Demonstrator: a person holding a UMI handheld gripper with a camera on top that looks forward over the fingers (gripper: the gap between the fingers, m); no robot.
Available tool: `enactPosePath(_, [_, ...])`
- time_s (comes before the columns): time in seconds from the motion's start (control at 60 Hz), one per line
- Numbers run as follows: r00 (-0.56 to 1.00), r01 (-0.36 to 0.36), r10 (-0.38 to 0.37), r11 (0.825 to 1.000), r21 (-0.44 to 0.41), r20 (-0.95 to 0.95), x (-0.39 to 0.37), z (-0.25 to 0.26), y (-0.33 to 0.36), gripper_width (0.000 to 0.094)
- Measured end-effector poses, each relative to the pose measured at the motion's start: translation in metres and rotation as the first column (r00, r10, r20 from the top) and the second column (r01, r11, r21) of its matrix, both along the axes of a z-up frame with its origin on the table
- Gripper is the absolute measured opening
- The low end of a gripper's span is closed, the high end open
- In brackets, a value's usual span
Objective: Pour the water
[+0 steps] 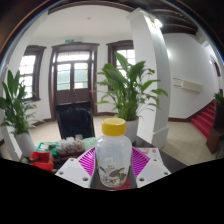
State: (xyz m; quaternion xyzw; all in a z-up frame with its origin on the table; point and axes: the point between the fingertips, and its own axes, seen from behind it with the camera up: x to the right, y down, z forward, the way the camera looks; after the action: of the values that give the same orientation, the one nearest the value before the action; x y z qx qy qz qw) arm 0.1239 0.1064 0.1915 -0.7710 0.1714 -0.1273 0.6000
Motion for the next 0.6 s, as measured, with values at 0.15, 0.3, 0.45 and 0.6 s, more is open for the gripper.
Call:
enactPosePath(0.15, [0.998, 0.064, -0.064, 0.997, -0.046, -0.015, 0.035, -0.057, -0.003, 0.0457])
enactPosePath(0.3, [0.998, 0.062, -0.062, 0.997, -0.05, -0.009, 0.058, -0.102, 0.012, 0.0467])
enactPosePath(0.45, [0.999, 0.034, -0.034, 0.999, 0.006, -0.024, 0.056, -0.11, 0.012, 0.0465])
enactPosePath(0.6, [1.0, 0.017, -0.017, 1.0, -0.002, 0.005, 0.054, -0.11, 0.012, 0.0505])
